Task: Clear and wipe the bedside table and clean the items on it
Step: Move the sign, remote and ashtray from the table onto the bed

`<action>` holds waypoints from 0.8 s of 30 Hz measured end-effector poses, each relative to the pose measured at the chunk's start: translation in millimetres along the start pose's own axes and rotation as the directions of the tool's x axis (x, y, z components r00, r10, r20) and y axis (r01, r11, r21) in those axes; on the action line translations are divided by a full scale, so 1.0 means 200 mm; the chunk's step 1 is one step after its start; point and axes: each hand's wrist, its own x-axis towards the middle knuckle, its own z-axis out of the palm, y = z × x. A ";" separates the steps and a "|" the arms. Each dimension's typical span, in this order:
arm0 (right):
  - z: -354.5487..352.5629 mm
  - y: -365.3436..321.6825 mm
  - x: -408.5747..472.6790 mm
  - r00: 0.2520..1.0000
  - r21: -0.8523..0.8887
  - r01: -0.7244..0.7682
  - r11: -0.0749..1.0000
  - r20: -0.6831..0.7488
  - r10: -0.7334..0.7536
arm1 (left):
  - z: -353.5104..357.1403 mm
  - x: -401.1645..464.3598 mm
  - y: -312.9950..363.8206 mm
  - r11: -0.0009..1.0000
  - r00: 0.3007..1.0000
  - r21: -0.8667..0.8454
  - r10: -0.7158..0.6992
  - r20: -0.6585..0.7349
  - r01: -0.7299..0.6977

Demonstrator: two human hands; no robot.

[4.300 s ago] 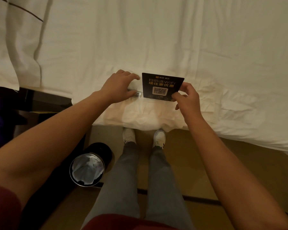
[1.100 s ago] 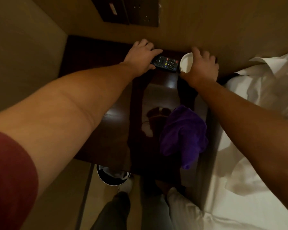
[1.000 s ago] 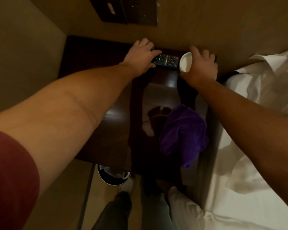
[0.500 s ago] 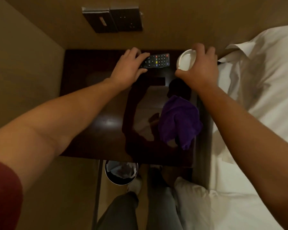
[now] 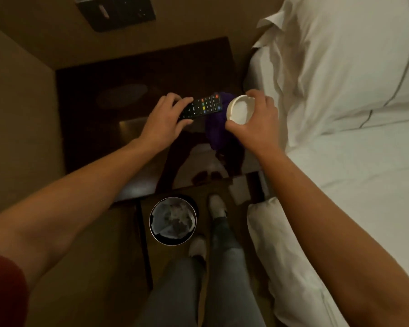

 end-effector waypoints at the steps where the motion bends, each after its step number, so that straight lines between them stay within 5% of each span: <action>1: -0.01 0.01 -0.09 1.000 -0.006 -0.019 1.000 -0.012 0.019 | 0.01 -0.06 0.02 1.000 1.000 -0.008 0.015 0.013 -0.015; 13: -0.14 0.39 -1.02 0.942 0.057 -0.319 0.946 -0.092 0.324 | 0.30 -0.52 0.48 0.950 0.931 -0.071 0.312 0.192 -0.304; 24: -0.29 0.84 -1.72 0.802 0.137 -0.552 0.823 -0.185 0.569 | 0.63 -0.75 1.03 0.835 0.778 -0.110 0.543 0.317 -0.539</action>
